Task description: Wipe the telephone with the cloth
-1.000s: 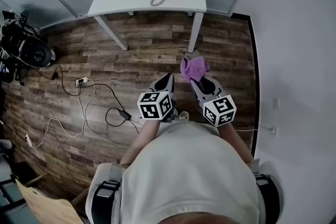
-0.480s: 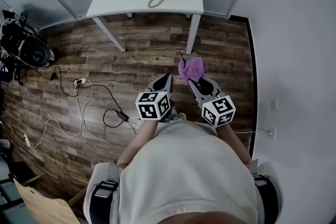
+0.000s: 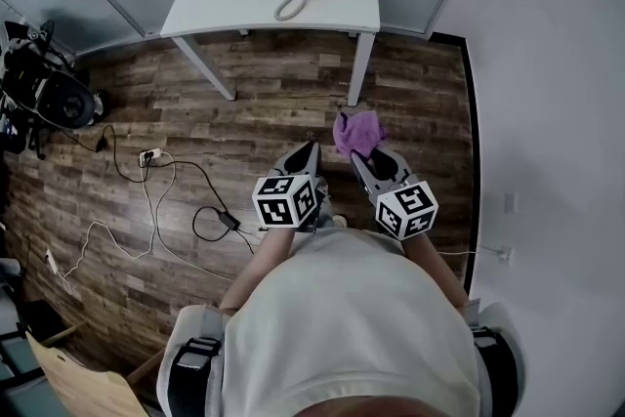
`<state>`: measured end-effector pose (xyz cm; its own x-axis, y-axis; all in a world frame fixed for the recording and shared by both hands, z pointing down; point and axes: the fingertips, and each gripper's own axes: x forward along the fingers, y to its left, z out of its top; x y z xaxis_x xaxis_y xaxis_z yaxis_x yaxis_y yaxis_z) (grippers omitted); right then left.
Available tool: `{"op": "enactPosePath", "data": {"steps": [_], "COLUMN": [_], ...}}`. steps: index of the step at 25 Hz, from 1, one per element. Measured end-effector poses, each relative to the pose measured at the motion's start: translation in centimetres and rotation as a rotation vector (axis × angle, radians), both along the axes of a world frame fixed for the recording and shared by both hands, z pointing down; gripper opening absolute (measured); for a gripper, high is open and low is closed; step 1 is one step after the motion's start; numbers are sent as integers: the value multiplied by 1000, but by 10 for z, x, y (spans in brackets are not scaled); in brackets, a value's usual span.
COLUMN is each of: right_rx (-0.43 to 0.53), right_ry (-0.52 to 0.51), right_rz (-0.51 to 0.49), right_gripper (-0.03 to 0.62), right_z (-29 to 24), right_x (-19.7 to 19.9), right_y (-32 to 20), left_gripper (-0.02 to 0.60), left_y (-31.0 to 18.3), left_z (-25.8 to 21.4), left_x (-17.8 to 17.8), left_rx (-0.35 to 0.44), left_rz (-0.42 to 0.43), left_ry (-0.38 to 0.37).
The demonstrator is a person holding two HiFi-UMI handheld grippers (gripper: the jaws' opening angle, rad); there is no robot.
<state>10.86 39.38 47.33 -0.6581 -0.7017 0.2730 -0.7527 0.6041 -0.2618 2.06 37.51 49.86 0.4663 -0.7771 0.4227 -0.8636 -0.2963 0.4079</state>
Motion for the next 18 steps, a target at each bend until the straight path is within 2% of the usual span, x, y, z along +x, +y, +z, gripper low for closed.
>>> {"op": "enactPosePath", "data": {"steps": [6,18], "right_rx": [-22,-28], "right_ry": [2,15], "right_rz": [23,51], "right_gripper": [112,114], "right_z": [9,5], "right_x": [9,2], "right_y": [-32,-136], "left_gripper": [21,21], "left_y": [-35,-140], "left_z": [5,7], "left_x": [6,-5], "left_rx": [-6,-3], "left_rz": [16,30], "left_ry": [-2,-3]}}
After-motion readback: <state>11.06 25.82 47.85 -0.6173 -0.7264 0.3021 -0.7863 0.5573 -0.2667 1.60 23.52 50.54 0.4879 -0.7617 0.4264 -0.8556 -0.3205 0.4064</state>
